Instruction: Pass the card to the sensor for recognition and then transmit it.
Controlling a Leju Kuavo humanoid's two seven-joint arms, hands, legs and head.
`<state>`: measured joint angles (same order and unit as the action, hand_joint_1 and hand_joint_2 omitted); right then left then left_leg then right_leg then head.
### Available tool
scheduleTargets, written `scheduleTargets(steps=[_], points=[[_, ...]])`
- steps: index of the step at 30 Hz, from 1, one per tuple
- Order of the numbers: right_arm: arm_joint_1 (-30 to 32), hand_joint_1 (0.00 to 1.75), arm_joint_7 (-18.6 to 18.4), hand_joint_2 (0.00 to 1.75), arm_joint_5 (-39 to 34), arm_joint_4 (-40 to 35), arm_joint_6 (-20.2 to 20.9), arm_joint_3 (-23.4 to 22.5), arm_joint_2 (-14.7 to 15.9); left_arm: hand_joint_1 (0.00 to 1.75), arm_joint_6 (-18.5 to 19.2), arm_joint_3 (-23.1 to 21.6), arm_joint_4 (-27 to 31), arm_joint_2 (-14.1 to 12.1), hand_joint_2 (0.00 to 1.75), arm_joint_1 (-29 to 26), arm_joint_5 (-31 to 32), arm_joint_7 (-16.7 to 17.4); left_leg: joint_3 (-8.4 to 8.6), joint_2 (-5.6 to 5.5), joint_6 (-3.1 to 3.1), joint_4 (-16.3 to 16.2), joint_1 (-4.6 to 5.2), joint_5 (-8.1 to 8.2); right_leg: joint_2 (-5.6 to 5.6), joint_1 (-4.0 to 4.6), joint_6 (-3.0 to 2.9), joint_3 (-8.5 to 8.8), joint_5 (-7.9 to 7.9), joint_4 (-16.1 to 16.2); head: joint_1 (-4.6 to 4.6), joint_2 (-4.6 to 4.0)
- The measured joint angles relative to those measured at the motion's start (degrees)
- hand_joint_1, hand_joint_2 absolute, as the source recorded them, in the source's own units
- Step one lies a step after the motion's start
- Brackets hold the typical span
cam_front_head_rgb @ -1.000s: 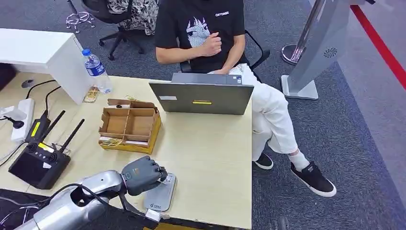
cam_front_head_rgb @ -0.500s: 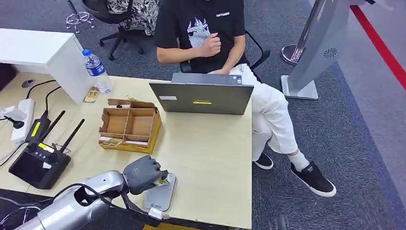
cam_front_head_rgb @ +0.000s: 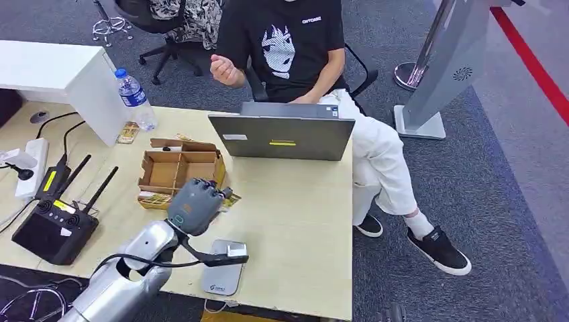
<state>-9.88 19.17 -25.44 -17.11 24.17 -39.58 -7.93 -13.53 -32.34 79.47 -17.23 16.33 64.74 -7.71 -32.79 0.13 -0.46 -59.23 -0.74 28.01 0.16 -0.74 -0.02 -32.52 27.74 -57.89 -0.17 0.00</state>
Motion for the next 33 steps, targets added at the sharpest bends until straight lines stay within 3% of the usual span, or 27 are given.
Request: scheduleTargets(steps=[2,9,11,13,14,16,28,30,31,32,33], points=[[0.0,0.0,0.0,1.75,0.4,0.0,-0.1,0.0,0.0,1.75,0.2,3.4,0.2,0.9,1.75,-0.3,0.5,-0.7,0.0,-0.01,-0.01,0.0,0.0,-0.01,0.0,0.0,0.0,0.0,0.0,0.0,-0.02,0.0],[0.0,0.0,0.0,1.75,0.4,0.0,-0.1,0.0,0.0,1.75,0.2,3.7,0.3,1.0,1.75,-0.3,0.5,-0.7,0.0,-0.01,-0.01,0.0,0.0,-0.01,0.0,0.0,0.0,0.0,0.0,0.0,-0.02,0.0],[0.0,0.0,0.0,1.75,0.5,0.0,-0.1,0.0,0.0,1.75,0.2,6.3,0.3,1.7,1.75,-0.5,0.7,-1.0,-0.01,-0.01,-0.01,0.0,0.0,-0.01,-0.01,0.02,0.0,0.0,0.0,0.0,-0.02,0.0],[0.0,0.0,-0.3,1.75,0.7,0.0,-0.3,0.0,-0.1,1.75,-0.2,11.9,0.4,3.9,1.75,-1.1,1.4,0.7,-0.04,-0.01,-0.01,0.0,0.01,-0.01,0.0,0.01,0.0,-0.01,0.0,0.0,-0.02,0.0],[-0.1,0.0,-0.8,1.75,1.0,0.0,-0.4,0.0,-0.2,1.75,1.8,19.7,0.0,4.8,1.75,-0.1,-0.5,-1.4,-0.03,-0.01,-0.01,0.0,0.01,-0.01,0.0,0.01,0.0,-0.01,0.0,0.0,-0.02,0.0],[-0.1,0.0,-1.0,1.75,1.4,0.0,-0.5,0.0,-0.2,1.75,2.3,22.1,-0.7,5.0,1.75,0.1,-0.9,-2.7,-0.02,-0.01,-0.01,0.0,0.01,-0.01,0.0,0.01,0.0,-0.01,0.0,0.0,-0.04,0.0],[-0.4,0.0,-1.1,1.75,1.7,0.1,-0.5,0.0,-0.4,1.75,2.4,28.1,-3.7,5.7,1.75,1.0,-1.5,-4.7,-0.03,0.0,-0.01,0.0,0.01,-0.01,0.01,0.01,0.0,-0.02,0.0,0.0,-0.02,0.0],[-0.4,0.0,-1.1,1.75,1.7,0.2,-0.5,0.0,-0.5,1.68,2.3,28.4,-4.0,5.9,1.75,1.2,-1.6,-5.0,-0.04,-0.01,-0.01,0.0,0.01,-0.01,0.01,0.01,0.01,-0.02,0.0,0.0,0.0,0.0],[-0.5,0.0,-1.1,1.75,1.7,0.2,-0.5,0.0,-0.5,1.15,2.3,28.5,-4.2,6.1,1.75,1.4,-1.6,-5.1,-0.04,-0.01,-0.01,0.0,0.02,-0.01,0.0,0.01,0.01,-0.02,0.0,0.0,-0.02,0.0],[-0.5,0.0,-1.2,1.75,1.7,0.2,-0.5,0.0,-0.6,0.0,2.3,28.5,-4.3,6.2,1.75,1.6,-1.6,-5.2,-0.05,-0.01,-0.01,0.0,0.02,-0.01,0.0,0.01,0.01,-0.02,0.0,0.0,0.0,0.0],[-0.5,0.0,-1.2,1.75,1.7,0.2,-0.5,0.0,-0.6,0.0,2.3,28.6,-4.4,6.4,1.75,1.7,-1.6,-5.4,-0.06,-0.01,-0.01,0.0,0.02,-0.01,0.0,0.01,0.01,-0.02,0.0,0.0,-0.02,0.0]])
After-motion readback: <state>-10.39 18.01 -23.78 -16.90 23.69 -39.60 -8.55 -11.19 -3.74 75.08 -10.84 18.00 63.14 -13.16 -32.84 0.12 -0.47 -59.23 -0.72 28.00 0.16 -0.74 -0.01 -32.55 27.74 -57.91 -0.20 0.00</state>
